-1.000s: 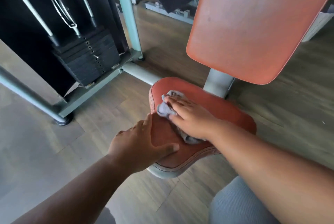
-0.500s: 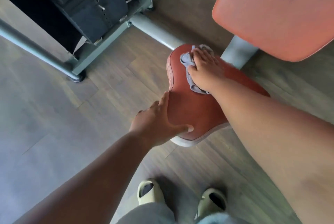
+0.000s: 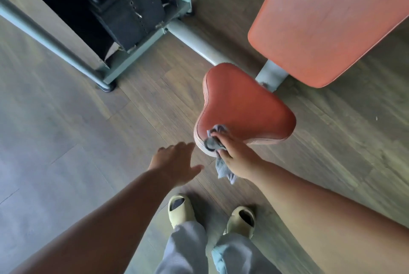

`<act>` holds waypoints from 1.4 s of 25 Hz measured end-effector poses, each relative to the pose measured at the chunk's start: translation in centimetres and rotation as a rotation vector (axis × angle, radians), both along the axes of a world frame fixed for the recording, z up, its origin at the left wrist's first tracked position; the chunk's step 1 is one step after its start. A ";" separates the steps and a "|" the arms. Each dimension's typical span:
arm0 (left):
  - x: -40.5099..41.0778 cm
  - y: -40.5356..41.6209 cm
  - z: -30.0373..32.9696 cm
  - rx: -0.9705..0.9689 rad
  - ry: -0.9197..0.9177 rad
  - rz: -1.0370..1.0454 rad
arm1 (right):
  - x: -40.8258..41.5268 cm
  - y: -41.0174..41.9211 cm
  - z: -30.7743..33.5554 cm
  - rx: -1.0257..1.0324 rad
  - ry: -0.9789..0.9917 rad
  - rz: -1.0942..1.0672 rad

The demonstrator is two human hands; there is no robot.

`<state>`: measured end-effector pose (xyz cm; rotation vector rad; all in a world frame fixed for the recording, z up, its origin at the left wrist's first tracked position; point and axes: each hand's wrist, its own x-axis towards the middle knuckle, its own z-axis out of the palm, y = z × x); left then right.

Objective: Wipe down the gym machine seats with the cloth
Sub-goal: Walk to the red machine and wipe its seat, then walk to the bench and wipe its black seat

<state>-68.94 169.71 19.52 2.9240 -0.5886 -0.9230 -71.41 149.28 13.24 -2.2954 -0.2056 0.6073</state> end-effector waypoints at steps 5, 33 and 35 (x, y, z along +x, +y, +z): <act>-5.1 5.6 11.8 -0.027 -0.020 0.087 | -3.2 0.8 12.4 -0.036 0.324 -0.068; -1.0 70.2 36.2 0.021 -0.359 0.584 | 11.0 66.9 41.6 -0.353 -0.466 0.539; 3.8 73.2 35.8 0.031 -0.356 0.604 | 16.3 70.0 40.7 -0.340 -0.483 0.580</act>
